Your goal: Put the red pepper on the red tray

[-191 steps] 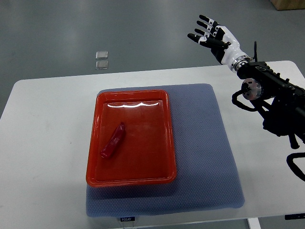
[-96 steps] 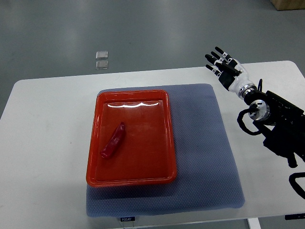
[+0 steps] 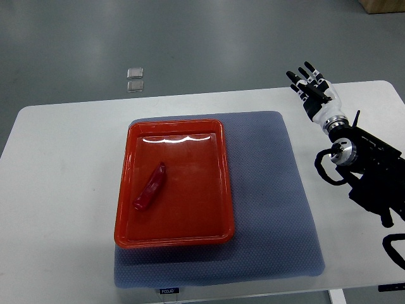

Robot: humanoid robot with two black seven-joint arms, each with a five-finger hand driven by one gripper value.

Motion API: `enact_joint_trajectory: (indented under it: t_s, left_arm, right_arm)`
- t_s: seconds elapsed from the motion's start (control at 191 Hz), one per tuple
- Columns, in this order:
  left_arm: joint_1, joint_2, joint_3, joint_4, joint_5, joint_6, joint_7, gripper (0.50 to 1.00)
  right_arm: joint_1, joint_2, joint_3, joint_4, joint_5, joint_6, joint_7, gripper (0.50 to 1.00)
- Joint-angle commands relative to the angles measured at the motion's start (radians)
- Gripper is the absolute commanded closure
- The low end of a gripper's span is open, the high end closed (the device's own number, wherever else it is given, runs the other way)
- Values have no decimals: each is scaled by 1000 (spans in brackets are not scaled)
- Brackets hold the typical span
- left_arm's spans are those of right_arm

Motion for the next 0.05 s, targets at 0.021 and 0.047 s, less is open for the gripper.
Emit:
enact_joint_trajectory:
  t_s: [0.021, 0.047]
  left_arm:
    - [0, 0, 0, 0, 0, 0, 0, 500]
    - [0, 0, 0, 0, 0, 0, 0, 500]
  right_arm:
    - [0, 15, 0, 0, 0, -1, 3, 587]
    - [0, 15, 1, 2, 1, 3, 3, 587]
